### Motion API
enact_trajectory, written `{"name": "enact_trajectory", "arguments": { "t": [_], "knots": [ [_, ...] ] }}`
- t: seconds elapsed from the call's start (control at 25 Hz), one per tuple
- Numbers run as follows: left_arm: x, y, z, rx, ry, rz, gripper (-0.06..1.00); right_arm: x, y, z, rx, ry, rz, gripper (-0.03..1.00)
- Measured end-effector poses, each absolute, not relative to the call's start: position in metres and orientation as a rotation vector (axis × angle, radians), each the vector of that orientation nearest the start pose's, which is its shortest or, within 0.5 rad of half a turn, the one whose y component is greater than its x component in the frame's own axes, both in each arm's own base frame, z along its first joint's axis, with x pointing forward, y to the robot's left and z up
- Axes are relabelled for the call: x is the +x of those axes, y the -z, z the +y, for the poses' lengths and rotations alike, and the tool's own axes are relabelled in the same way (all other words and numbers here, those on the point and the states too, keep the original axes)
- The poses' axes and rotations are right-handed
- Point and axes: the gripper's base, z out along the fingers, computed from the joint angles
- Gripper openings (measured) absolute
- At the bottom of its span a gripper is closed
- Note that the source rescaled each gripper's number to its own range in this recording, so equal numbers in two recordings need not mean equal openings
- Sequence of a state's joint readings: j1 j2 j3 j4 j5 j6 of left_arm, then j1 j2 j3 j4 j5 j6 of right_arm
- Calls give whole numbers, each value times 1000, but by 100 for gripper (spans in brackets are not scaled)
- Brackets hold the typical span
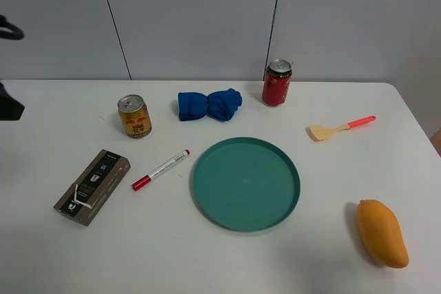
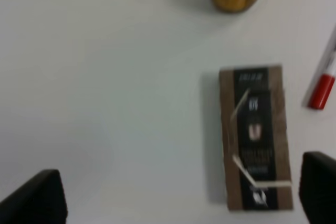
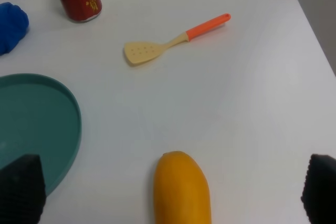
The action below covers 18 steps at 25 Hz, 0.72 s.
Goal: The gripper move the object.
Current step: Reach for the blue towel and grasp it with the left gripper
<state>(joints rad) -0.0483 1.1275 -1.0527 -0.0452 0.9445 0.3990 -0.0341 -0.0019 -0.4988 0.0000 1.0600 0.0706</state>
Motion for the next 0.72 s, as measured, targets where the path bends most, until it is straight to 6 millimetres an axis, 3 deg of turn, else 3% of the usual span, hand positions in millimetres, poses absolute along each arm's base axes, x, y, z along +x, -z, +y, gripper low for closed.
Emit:
{"name": "enact_trajectory", "arguments": {
  "t": [0.2, 0.32, 0.56, 0.72],
  "knots": [
    [291, -360, -62, 1012, -127, 2292, 81, -5, -277, 0, 107, -23, 2040, 100],
    [328, -350, -94, 1243, -131, 2205, 81, -5, -277, 0, 107, -23, 2040, 100],
    [371, -324, -147, 1503, -106, 2081, 81, -5, -277, 0, 107, -23, 2040, 100],
    [392, -300, -166, 1572, -84, 2064, 81, -5, -277, 0, 107, -23, 2040, 100]
  ]
}}
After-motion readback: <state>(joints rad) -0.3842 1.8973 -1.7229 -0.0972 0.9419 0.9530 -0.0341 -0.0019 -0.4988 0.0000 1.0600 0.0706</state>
